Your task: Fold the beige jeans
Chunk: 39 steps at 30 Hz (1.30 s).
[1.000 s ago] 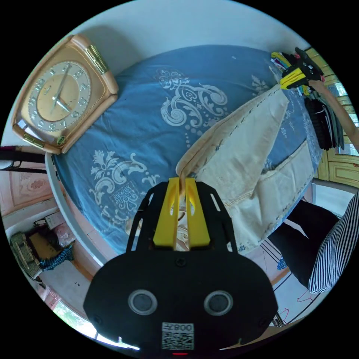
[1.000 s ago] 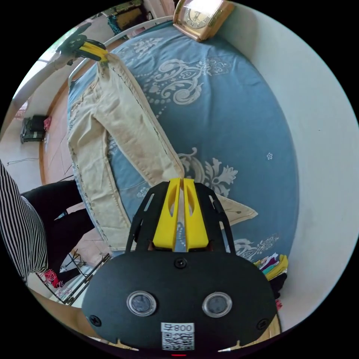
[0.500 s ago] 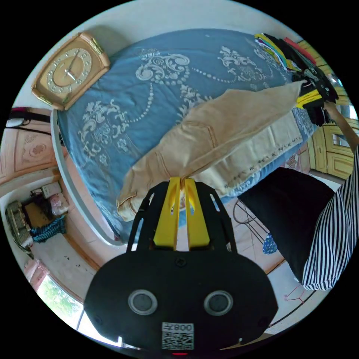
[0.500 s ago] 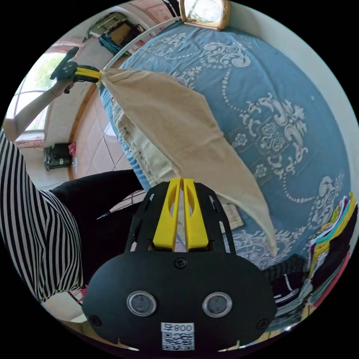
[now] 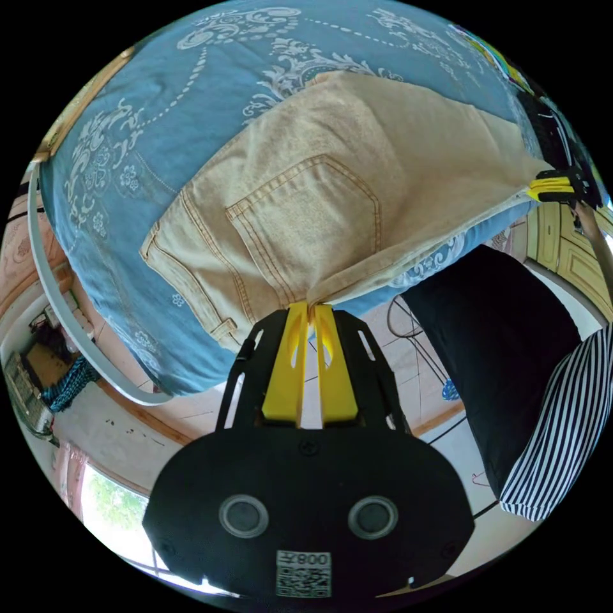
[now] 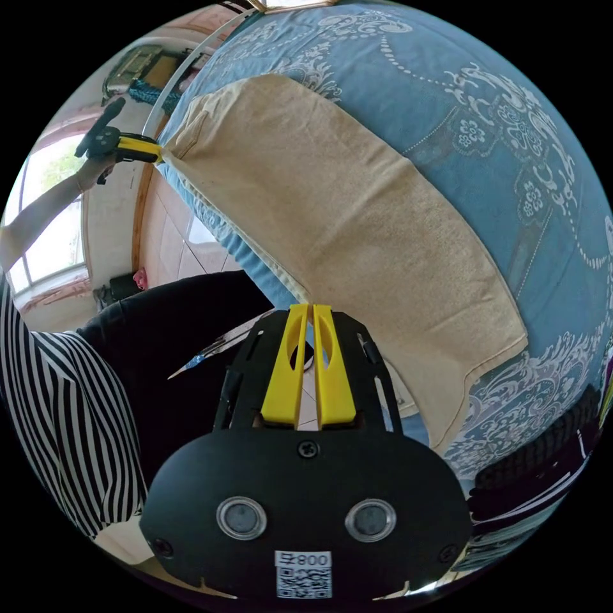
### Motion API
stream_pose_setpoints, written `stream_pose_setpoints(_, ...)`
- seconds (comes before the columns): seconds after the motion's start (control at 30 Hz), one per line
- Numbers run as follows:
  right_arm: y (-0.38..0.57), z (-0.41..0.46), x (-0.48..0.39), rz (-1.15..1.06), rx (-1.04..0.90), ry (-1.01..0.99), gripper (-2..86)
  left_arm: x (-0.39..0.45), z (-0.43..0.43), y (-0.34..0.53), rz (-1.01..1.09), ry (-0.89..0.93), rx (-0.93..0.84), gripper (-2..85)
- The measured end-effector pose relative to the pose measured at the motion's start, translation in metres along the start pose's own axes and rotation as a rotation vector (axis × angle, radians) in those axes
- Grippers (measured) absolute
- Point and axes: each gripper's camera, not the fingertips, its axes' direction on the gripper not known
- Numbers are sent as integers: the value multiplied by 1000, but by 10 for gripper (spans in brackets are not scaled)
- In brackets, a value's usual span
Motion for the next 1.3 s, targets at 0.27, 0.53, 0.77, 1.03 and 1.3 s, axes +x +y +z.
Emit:
stream_pose_setpoints(0.27,50,68,16,82,31,-15,20,59,35,-26,31,-7,-81,23)
stream_pose_setpoints(0.53,104,116,42,157,118,-104,39,122,53,-46,14,-27,-134,27)
stream_pose_setpoints(0.77,209,147,87,454,362,-490,70,194,21,-45,14,5,-116,45)
stream_pose_setpoints(1.03,368,190,123,920,527,-450,90,352,-35,-158,410,122,174,65)
stream_pose_setpoints(1.3,403,248,128,984,592,-501,87,547,-68,-306,792,99,381,73)
